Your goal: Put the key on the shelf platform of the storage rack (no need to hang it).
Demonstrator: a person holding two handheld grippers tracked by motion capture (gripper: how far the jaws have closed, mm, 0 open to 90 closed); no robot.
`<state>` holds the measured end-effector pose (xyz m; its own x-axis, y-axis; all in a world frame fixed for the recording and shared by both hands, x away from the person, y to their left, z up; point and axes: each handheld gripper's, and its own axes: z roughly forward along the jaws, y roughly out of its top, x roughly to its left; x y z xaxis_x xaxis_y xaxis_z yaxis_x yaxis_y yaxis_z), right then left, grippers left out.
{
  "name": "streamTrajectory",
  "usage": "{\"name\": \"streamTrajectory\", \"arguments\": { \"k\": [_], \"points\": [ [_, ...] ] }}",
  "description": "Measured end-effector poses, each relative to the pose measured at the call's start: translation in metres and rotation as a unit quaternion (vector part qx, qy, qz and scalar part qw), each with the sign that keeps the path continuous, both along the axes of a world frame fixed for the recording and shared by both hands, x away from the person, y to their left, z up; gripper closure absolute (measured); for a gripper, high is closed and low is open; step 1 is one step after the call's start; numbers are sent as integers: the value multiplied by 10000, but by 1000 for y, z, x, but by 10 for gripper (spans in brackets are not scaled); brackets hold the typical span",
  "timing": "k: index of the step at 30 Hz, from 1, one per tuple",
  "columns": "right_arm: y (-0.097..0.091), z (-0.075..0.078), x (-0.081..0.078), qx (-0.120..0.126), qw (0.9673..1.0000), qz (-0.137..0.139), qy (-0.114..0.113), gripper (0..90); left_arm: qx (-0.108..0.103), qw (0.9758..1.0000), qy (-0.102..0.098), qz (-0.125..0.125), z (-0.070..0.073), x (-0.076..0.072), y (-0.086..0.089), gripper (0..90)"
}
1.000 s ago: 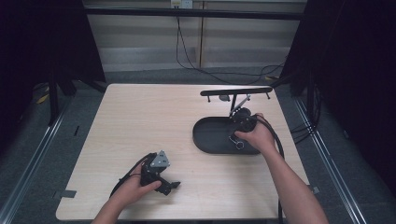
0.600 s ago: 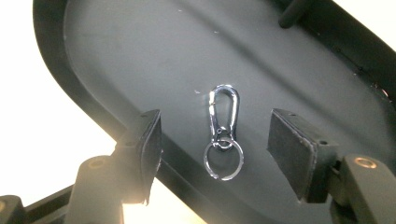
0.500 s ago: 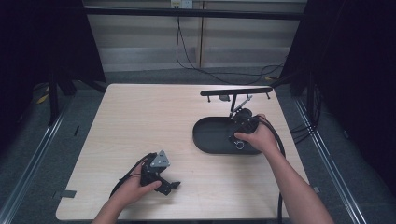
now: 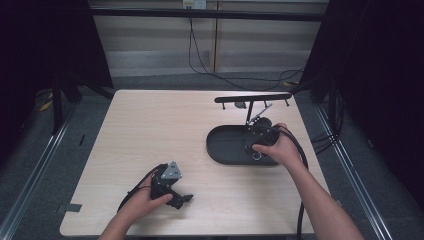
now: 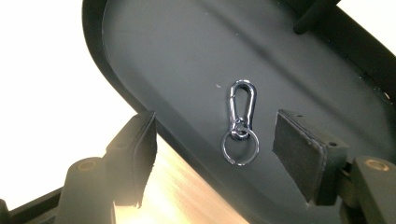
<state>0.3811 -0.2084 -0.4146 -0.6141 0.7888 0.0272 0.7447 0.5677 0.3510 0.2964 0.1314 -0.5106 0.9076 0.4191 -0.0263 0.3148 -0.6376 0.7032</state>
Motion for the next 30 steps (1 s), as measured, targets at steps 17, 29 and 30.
{"name": "streamTrajectory", "arguments": {
  "k": [17,29,30],
  "points": [
    [-5,5,-20,158,9997,165,-15,284,1,10000,0,0,0,0,0,0],
    [-3,4,-31,181,9994,293,-2,247,1,10000,0,0,0,0,0,0],
    [-3,3,-32,185,9993,311,-6,243,2,10000,-1,-1,0,0,0,0]
  ]
}}
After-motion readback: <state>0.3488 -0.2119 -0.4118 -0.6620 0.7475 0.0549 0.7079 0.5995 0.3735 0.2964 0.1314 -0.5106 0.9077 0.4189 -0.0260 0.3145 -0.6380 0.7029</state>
